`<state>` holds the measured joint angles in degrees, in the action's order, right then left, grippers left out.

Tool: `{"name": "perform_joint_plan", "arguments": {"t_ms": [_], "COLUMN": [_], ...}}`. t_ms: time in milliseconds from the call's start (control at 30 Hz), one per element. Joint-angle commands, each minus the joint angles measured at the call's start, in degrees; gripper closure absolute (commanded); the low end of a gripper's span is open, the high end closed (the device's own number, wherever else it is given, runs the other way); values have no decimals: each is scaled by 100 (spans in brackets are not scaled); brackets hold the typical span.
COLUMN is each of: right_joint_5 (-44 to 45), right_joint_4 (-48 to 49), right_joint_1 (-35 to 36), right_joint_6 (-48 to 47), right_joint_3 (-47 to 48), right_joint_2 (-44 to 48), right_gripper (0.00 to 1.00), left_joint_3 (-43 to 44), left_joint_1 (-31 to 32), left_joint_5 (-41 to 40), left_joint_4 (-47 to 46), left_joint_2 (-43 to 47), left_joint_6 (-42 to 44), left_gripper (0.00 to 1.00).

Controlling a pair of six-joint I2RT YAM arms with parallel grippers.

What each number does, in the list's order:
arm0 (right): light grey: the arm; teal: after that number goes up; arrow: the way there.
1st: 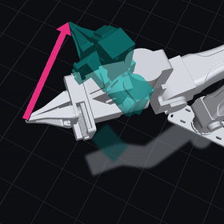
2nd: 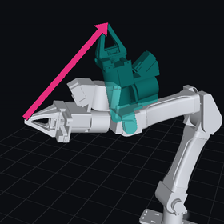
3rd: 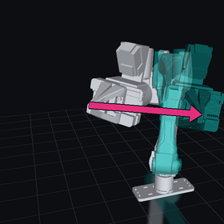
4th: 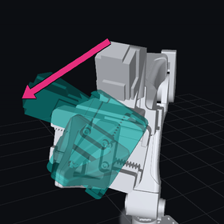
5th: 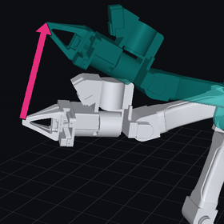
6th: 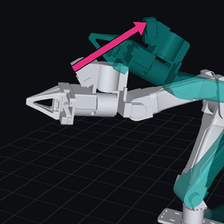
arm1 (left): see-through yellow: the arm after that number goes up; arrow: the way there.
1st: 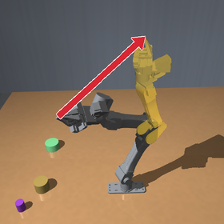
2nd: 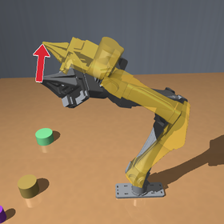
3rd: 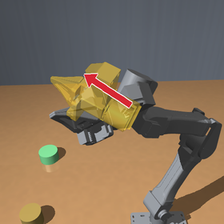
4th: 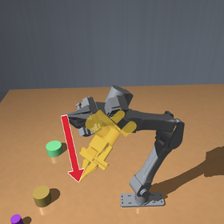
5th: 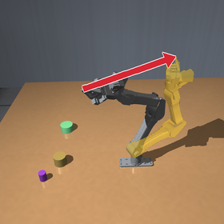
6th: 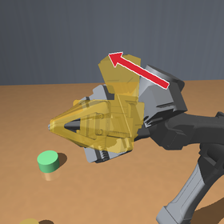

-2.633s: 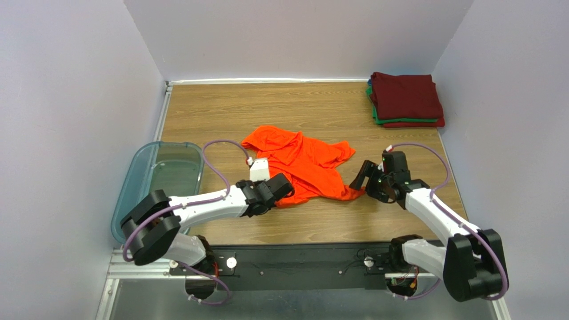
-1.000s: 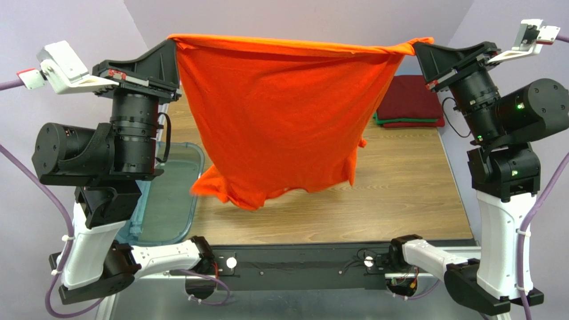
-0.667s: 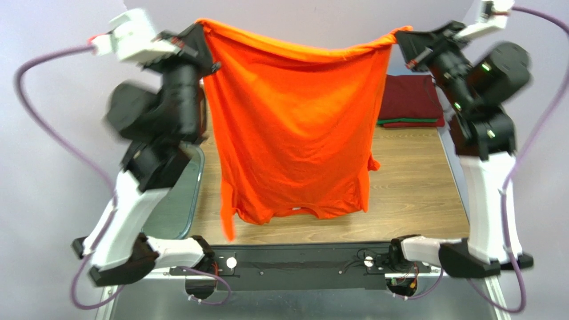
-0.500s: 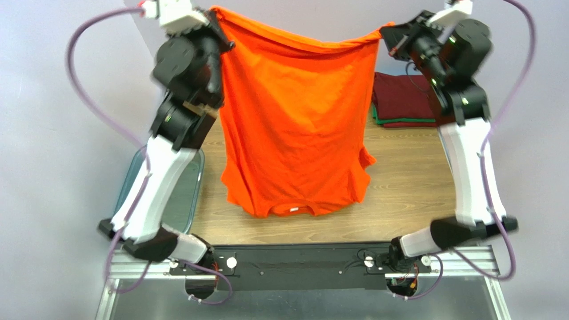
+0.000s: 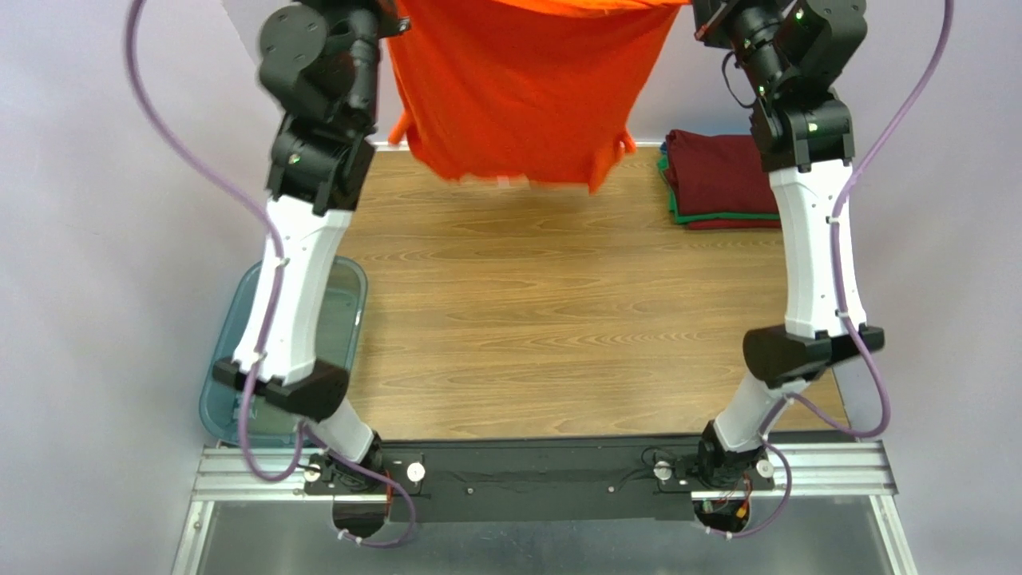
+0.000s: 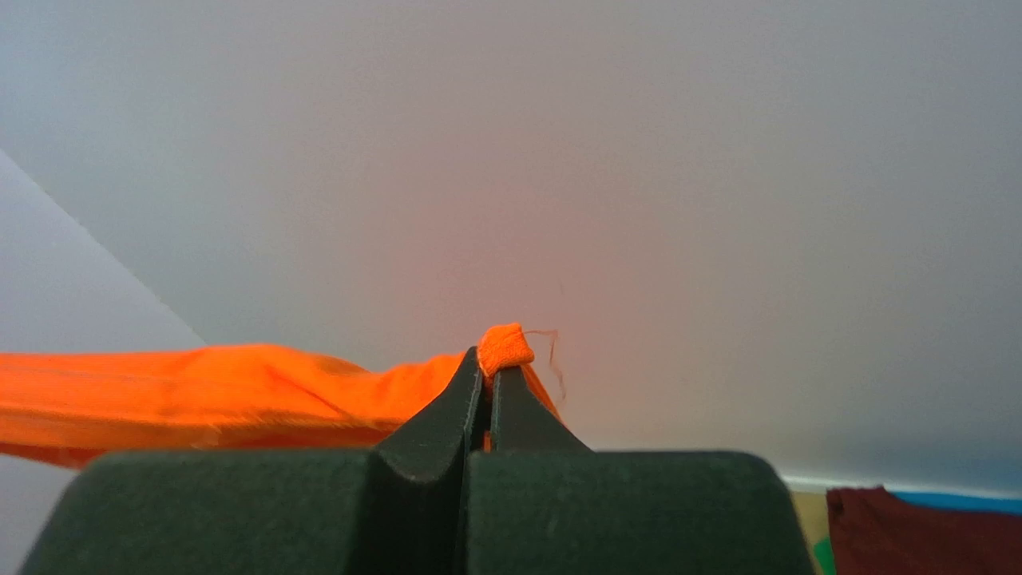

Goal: Fold and stack the t-shirts
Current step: Flatten the tshirt out

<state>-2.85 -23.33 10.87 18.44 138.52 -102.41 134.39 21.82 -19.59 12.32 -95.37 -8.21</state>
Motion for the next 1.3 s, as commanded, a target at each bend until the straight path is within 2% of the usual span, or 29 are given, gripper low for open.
{"name": "perform_joint_plan", "arguments": {"t_ms": [0, 33, 67, 133, 167, 233, 267, 300, 333, 367, 467, 533, 633, 833, 933, 1133, 1267], "right_joint_5": [180, 136, 75, -75, -84, -93, -58, -66, -345, -530, -971, -788, -682, -392, -95, 258, 470], "right_joint_4": [154, 162, 162, 171, 180, 180, 171, 162, 180, 171, 162, 92, -92, -145, -198, -592, -1190], "right_joint_1": [-24, -24, -24, -24, -15, -15, -15, -15, -15, -24, -6, -6, -15, -6, -15, -15, -15], "right_joint_6": [-130, -130, -138, -77, -34, 141, 256, 422, 554, 651, 976, 1126, 1310, 1838, 2110, 2164, 2190], "right_joint_3": [-1051, -1429, -2338, -3352, -4263, -5243, -5639, -6121, -6909, -7335, -8777, -9610, -10159, -10942, -11100, -10821, -10443], "right_joint_2": [790, 984, 1178, 1834, 2030, 2443, 2619, 3004, 3190, 3549, 4035, 4420, 4537, 4142, 4045, 4106, 4212], "right_gripper": [99, 99, 99, 99, 99, 99, 99, 99, 99, 99, 99, 99, 95, 97, 98, 98, 98], "left_joint_3": [-868, -1227, -2162, -3343, -4541, -5629, -6626, -7141, -7668, -8648, -10189, -10746, -11126, -11400, -11111, -10785, -10127], "left_joint_1": [-29, -20, -29, -20, -12, -20, -3, 6, 128, 199, 567, 865, 1314, 2211, 2728, 3170, 3284], "left_joint_5": [325, 316, 272, 255, 272, 237, 211, 228, 454, 422, 500, 771, 703, 879, 581, 685, 571], "left_joint_4": [-555, -546, -633, -1079, -1204, -1327, -1250, -1241, -1249, -1241, -942, -689, -502, -169, 742, 1360, 2552], "left_joint_2": [870, 1037, 1456, 2280, 2556, 3084, 3556, 3778, 4015, 4444, 5079, 5256, 5257, 4695, 4423, 4097, 4009], "left_joint_6": [74, 4, -145, -391, -731, -1277, -1610, -1979, -2514, -2789, -4157, -4494, -4777, -5822, -6488, -6913, -7098], "left_gripper": [100, 100, 100, 100, 100, 100, 100, 100, 100, 100, 100, 100, 100, 100, 100, 100, 100]}}
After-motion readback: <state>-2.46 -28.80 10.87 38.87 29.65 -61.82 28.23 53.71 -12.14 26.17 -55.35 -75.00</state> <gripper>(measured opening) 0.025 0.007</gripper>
